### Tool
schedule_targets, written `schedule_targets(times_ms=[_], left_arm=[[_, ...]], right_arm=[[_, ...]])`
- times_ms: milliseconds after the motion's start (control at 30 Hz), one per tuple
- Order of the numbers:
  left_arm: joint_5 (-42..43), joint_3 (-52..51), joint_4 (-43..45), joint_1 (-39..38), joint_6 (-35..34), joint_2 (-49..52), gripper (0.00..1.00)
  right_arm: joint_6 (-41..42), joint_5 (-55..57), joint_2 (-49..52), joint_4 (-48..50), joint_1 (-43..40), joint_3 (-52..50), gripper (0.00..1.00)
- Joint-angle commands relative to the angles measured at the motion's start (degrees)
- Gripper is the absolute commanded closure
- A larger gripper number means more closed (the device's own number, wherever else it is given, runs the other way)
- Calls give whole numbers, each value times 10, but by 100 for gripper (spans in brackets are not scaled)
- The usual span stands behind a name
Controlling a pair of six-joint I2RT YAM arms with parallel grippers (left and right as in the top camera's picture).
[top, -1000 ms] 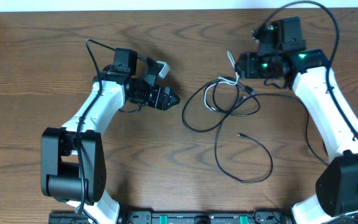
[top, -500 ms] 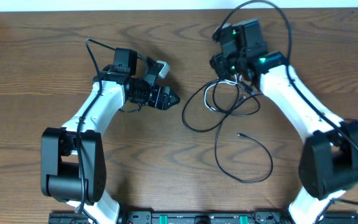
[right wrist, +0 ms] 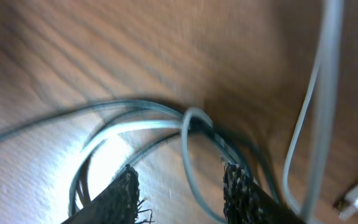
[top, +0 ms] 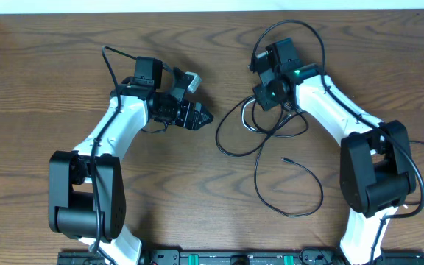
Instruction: Untangle cables
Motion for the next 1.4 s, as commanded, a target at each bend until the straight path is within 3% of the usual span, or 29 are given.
schedule_targets(times_ms=[0, 233, 333, 600, 833, 867, 1100, 1367], left_arm=[[-3, -1, 0, 0, 1, 0, 23], [-3, -1, 0, 0, 0, 0, 23], [-3, -1, 0, 0, -1, 0, 23], [-3, -1, 0, 0, -1, 0, 23], [-3, -1, 0, 0, -1, 0, 23], [-3, -1, 0, 0, -1, 0, 23], [-3, -1, 0, 0, -1, 0, 23], [-3, -1, 0, 0, -1, 0, 23]], right_arm=[[-17, 42, 14, -20, -3, 6, 57], [-16, 81, 14, -26, -4, 4, 61], [-16, 81, 14, -26, -4, 4, 69], [-16, 79, 14, -36, -4, -2, 74], [-16, 78, 14, -37, -4, -2, 99], [-16, 75, 14, -37, -4, -2, 99], [-2, -25, 4, -43, -19, -2, 99], [20, -262, -95, -50, -75, -2, 99]])
